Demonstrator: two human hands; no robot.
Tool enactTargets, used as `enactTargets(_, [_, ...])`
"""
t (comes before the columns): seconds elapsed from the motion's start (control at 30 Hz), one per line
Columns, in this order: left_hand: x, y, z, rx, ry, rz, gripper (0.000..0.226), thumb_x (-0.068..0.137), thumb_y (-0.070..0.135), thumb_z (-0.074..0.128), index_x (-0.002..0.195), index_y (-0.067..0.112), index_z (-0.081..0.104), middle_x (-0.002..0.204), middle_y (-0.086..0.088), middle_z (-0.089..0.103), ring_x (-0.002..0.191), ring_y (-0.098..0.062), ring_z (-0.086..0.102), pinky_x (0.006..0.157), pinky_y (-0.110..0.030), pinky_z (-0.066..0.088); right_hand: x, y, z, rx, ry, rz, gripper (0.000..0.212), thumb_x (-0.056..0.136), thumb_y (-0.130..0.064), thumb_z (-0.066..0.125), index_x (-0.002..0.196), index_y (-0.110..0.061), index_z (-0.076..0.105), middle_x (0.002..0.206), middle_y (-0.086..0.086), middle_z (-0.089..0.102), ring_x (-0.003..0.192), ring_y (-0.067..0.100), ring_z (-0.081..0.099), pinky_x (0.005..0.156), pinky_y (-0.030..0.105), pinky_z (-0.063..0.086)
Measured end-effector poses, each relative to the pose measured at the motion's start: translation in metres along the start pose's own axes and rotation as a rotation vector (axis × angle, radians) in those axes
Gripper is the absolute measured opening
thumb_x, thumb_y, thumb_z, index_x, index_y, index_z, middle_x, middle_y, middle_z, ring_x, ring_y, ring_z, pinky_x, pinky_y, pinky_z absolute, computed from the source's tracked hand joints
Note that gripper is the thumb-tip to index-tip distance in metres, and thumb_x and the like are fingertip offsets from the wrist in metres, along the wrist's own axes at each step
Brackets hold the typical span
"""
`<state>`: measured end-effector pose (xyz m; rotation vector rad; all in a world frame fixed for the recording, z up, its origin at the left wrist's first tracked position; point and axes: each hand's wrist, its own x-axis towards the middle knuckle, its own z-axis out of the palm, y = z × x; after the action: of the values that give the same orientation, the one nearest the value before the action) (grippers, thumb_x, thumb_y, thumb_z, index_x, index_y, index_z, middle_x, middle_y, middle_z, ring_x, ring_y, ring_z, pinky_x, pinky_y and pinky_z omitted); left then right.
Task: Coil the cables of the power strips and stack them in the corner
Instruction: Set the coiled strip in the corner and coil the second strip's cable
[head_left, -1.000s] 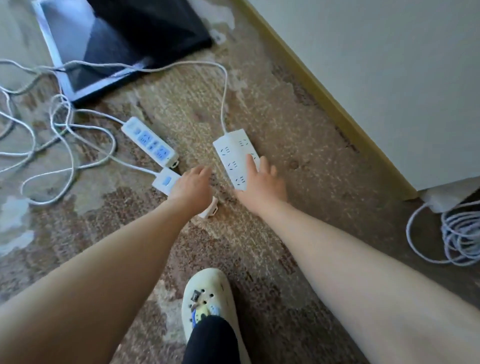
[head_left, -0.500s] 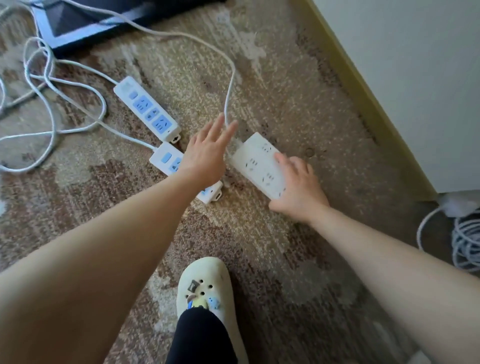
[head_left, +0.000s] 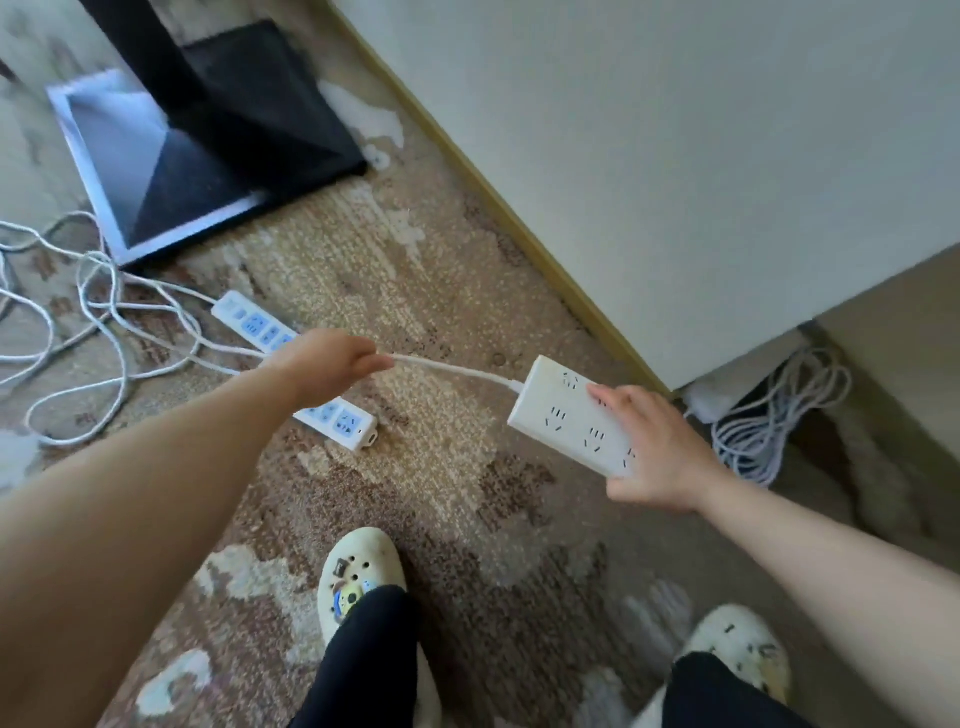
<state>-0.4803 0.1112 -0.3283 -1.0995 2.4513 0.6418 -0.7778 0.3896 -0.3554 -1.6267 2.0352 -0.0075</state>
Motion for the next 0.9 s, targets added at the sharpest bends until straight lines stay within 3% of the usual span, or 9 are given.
enactTargets(0.1, [-0.031, 0.039, -0.051, -0.093, 0.145, -0.003, 0.045, 0.093, 0.059, 0.041, 0.07, 0.026, 0.06, 0.062, 0.001, 0.062, 0.054, -0.017, 0.059, 0.051, -0.029, 0.048, -0.026, -0.004, -0.041, 0.017, 0.093, 0.003, 0.111, 0.057, -0.054, 0.063, 0.153, -0.03, 0.015, 0.14, 0.002, 0.036, 0.121, 0.024, 0.04, 0.102, 0.038, 0.036])
enactTargets(0.3, [-0.102, 0.131, -0.136, -0.16, 0.371, 0.084, 0.039, 0.098, 0.042, 0.042, 0.071, 0.022, 0.062, 0.063, 0.002, 0.059, 0.057, -0.016, 0.055, 0.05, -0.027, 0.035, -0.093, -0.027, -0.114, 0.112, 0.309, 0.105, 0.105, 0.059, -0.053, 0.062, 0.148, -0.042, 0.007, 0.132, 0.006, 0.041, 0.119, 0.029, 0.042, 0.099, 0.043, 0.038])
enactTargets(0.47, [-0.168, 0.216, -0.196, -0.22, 0.513, 0.233, 0.03, 0.095, 0.034, 0.048, 0.072, 0.027, 0.066, 0.058, 0.004, 0.056, 0.055, -0.012, 0.054, 0.049, -0.027, 0.035, -0.17, -0.024, -0.161, 0.254, 0.529, 0.174, 0.106, 0.059, -0.068, 0.064, 0.146, -0.056, 0.005, 0.122, -0.002, 0.042, 0.107, 0.025, 0.049, 0.086, 0.04, 0.043])
enactTargets(0.63, [-0.223, 0.264, -0.219, -0.406, 0.575, 0.356, 0.027, 0.095, 0.035, 0.047, 0.08, 0.032, 0.07, 0.063, -0.003, 0.059, 0.055, -0.027, 0.052, 0.053, -0.034, 0.043, -0.248, -0.033, -0.197, 0.271, 0.68, 0.167, 0.108, 0.061, -0.065, 0.069, 0.148, -0.053, 0.006, 0.122, -0.001, 0.044, 0.108, 0.02, 0.047, 0.085, 0.037, 0.043])
enactTargets(0.73, [-0.246, 0.262, -0.211, -0.57, 0.559, 0.347, 0.027, 0.094, 0.036, 0.048, 0.082, 0.034, 0.072, 0.059, -0.002, 0.053, 0.053, -0.023, 0.045, 0.054, -0.034, 0.038, -0.287, -0.048, -0.222, 0.222, 0.767, 0.135, 0.102, 0.06, -0.065, 0.063, 0.149, -0.043, 0.018, 0.117, 0.001, 0.047, 0.105, 0.024, 0.05, 0.087, 0.038, 0.045])
enactTargets(0.9, [-0.289, 0.263, -0.204, -0.719, 0.497, 0.358, 0.032, 0.099, 0.034, 0.046, 0.083, 0.027, 0.073, 0.056, 0.001, 0.05, 0.053, -0.017, 0.043, 0.057, -0.033, 0.035, -0.339, -0.078, -0.271, 0.186, 0.923, 0.074, 0.101, 0.062, -0.059, 0.069, 0.15, -0.038, 0.027, 0.117, 0.003, 0.048, 0.104, 0.023, 0.049, 0.088, 0.037, 0.044])
